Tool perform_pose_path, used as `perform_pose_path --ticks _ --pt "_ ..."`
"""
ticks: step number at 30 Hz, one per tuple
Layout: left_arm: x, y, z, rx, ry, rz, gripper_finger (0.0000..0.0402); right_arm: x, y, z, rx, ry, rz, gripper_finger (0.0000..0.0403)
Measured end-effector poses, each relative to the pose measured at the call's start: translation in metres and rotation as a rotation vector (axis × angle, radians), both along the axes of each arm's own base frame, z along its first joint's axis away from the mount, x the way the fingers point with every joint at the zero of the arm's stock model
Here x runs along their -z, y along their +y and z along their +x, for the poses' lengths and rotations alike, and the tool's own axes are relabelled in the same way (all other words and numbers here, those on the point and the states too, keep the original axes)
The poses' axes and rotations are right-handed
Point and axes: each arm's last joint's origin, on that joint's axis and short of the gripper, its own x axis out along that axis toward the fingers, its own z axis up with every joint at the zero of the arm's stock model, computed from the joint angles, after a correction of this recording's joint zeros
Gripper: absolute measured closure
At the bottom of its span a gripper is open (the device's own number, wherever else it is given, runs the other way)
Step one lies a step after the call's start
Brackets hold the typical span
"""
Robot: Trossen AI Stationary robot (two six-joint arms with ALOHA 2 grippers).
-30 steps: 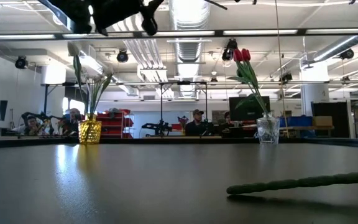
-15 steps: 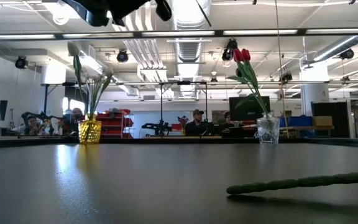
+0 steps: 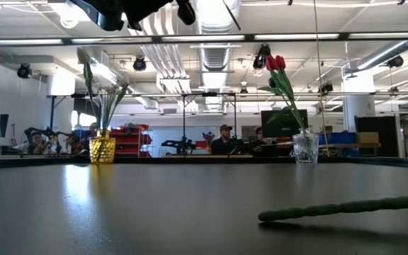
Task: Sort flowers into vase by color
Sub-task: Put the black tulip into the transparent vase
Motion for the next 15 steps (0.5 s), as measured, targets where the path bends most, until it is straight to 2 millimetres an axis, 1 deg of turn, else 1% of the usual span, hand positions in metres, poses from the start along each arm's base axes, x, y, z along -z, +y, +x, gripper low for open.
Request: perform_pose_path --ticks 4,7,11,15 --pt "-0.0001 0.0000 0.0000 -0.001 -0.001 0.003 0.0288 0.0002 0.0002 0.0001 -0.007 0.001 0.002 0.0392" --pt "0.0000 -0.0003 0.0002 -0.002 -0.002 0.008 0.0274 0.0003 0.0003 0.0001 -0.011 0.002 0.003 0.0392" --pt "0.0005 -0.0002 0.0005 -0.002 0.001 0.006 0.0274 0.0003 0.0003 0.0002 -0.011 0.002 0.003 0.0392" --pt "0.0005 -0.0002 0.0005 -0.002 0.001 0.006 0.0295 0.0004 0.0003 0.0003 -0.011 0.002 0.003 0.0392"
